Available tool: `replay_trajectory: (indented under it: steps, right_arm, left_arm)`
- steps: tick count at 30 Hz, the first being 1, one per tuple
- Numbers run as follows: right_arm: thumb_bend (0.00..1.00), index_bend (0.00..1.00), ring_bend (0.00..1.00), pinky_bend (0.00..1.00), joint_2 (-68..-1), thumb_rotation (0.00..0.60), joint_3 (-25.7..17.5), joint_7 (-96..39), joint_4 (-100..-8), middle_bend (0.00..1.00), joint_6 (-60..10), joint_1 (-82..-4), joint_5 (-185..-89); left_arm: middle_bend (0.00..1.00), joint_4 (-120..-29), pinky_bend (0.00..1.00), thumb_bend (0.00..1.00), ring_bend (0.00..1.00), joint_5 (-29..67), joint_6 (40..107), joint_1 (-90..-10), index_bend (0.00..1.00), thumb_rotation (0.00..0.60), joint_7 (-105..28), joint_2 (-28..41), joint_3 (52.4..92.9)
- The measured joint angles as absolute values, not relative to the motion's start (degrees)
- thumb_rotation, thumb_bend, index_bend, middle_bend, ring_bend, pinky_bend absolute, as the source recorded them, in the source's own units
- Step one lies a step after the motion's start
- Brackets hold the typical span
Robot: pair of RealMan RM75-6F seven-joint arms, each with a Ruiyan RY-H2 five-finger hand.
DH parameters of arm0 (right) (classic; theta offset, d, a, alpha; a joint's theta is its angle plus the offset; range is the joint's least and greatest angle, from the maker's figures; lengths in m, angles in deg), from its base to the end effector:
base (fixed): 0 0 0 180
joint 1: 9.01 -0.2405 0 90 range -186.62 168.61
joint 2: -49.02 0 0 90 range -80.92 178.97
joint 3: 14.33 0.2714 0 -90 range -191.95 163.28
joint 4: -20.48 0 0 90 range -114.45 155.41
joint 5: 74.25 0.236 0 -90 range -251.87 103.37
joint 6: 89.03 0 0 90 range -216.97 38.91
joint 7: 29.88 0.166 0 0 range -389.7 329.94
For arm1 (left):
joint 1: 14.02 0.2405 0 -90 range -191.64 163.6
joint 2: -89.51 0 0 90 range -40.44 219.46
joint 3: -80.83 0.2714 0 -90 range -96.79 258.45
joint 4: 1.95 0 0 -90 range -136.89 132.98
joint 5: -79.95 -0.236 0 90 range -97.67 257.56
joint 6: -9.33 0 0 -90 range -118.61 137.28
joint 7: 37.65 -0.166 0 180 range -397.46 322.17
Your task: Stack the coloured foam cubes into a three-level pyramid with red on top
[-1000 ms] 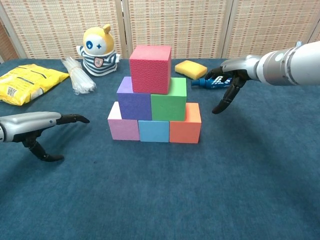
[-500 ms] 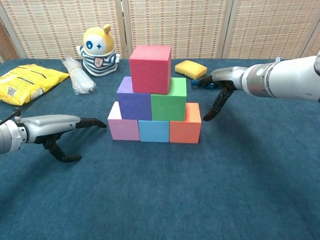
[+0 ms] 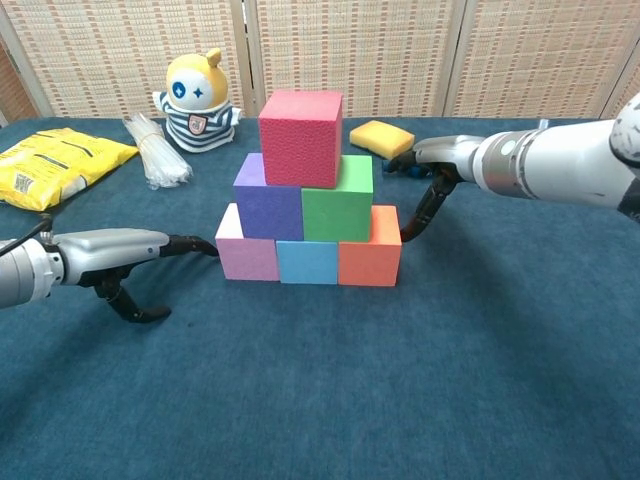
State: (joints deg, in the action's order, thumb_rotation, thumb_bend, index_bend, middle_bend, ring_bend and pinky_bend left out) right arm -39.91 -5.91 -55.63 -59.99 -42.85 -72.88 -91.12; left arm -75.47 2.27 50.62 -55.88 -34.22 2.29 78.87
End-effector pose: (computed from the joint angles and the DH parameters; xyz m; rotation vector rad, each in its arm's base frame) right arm -0.1236 -0.4388 -0.0697 1.7175 -1.3516 0.6518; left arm -0.2277 0.3632 -0.0753 -2.0906 -1.1351 -0.7267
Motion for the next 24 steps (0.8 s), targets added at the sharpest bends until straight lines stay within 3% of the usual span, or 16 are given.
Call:
replay_trajectory:
  steps: [24]
  right_arm:
    - [0.25, 0.00, 0.00, 0.13, -37.90, 0.600, -6.18, -59.01, -61.98, 0.09, -41.92, -72.18, -90.06]
  left_arm:
    - [0.00, -76.92, 0.03, 0.33, 0.00, 3.59, 50.50, -56.13, 0.03, 0.600, -34.01, 4.25, 78.82]
